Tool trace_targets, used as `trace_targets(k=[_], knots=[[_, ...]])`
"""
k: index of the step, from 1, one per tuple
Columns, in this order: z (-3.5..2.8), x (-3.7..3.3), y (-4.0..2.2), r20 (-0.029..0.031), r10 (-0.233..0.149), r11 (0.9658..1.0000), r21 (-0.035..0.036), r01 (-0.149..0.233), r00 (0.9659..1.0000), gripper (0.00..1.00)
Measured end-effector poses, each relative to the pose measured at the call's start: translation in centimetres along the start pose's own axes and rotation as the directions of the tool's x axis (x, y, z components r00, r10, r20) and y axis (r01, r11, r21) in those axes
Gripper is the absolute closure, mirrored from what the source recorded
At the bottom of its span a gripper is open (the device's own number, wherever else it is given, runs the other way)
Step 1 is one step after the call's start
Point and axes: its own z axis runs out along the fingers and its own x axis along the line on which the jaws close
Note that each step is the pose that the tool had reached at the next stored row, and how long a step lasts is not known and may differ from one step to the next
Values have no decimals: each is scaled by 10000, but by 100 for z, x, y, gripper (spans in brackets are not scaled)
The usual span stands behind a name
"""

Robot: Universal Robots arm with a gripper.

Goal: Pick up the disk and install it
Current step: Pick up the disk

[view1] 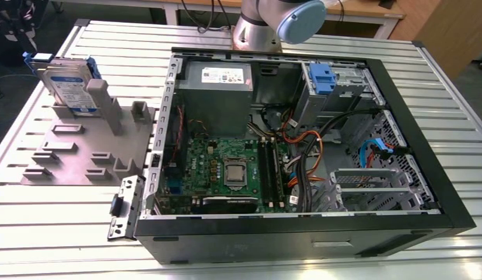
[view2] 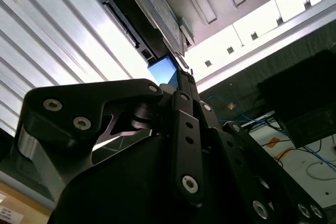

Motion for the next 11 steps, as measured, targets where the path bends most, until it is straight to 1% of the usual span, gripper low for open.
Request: trace_targets(k=[3,7,8,11], knots=[[2,0,0,-20,-468,9989,-3,468,9989,89],[3,0,0,-44,-1031,9947,-8,1031,9947,89],[3,0,0,-46,-1096,9940,-8,1096,9940,89],[3,0,0,-48,-1135,9935,-9,1135,9935,89]])
